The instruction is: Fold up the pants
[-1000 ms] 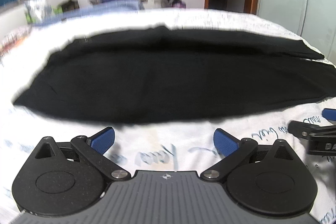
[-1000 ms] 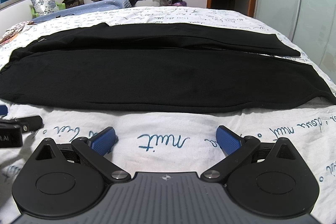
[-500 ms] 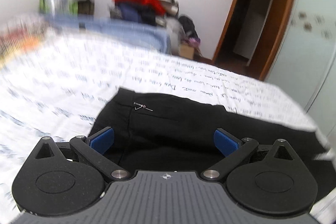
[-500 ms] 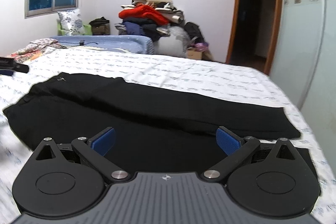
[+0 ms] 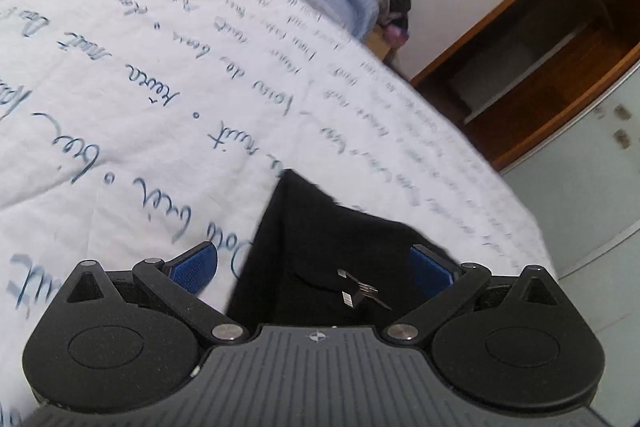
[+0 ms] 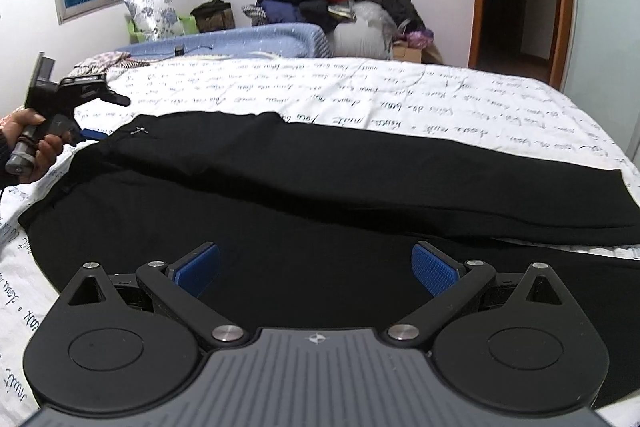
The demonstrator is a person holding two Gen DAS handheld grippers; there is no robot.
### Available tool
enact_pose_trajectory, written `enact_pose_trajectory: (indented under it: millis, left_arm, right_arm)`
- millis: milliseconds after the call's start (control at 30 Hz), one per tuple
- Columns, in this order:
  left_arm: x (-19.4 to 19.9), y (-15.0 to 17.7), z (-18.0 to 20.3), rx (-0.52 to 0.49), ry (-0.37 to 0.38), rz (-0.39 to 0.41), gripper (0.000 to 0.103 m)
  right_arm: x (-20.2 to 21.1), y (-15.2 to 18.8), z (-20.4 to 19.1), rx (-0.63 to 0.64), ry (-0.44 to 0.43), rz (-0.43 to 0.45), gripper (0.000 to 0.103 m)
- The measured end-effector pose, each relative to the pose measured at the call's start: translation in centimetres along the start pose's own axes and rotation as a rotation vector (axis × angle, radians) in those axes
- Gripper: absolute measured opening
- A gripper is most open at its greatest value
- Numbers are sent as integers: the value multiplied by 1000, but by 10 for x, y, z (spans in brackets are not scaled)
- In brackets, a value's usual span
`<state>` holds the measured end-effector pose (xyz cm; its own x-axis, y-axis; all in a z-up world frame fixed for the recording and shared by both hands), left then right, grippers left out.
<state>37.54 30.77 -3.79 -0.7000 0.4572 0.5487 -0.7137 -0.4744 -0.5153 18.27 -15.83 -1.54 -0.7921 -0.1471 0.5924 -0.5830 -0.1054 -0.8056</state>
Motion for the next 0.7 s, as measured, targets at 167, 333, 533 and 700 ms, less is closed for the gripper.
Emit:
enact_pose_trajectory:
  millis: [167, 333, 533, 700]
  left_arm:
    - [-15, 3, 13, -58, 96, -55, 100]
    - [-27, 4, 29, -112, 121, -82, 82]
    - [-43, 1, 21, -217, -69, -128, 10]
    - [-22, 5, 42, -409, -114, -24, 8]
  right_arm:
    - [-19, -5, -8, -1, -19, -24, 103]
    - [-34, -9, -19, 11, -38, -47, 103]
    - [-34, -16, -34, 49, -70, -30, 103]
    - [-32, -36, -42, 122, -141, 96, 103]
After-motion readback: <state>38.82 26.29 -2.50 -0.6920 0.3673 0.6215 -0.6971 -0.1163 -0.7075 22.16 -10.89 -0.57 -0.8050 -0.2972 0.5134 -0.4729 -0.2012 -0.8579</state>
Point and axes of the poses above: each gripper's, at about its wrist camera, not at the fingertips, and x roughly against the way its jaws point, z to its right, y to its underside, the point moved 8 cm from there along -x, roughly the way its jaws point, and after that the axes turned 9 degrees about y, right-handed, at the moved point
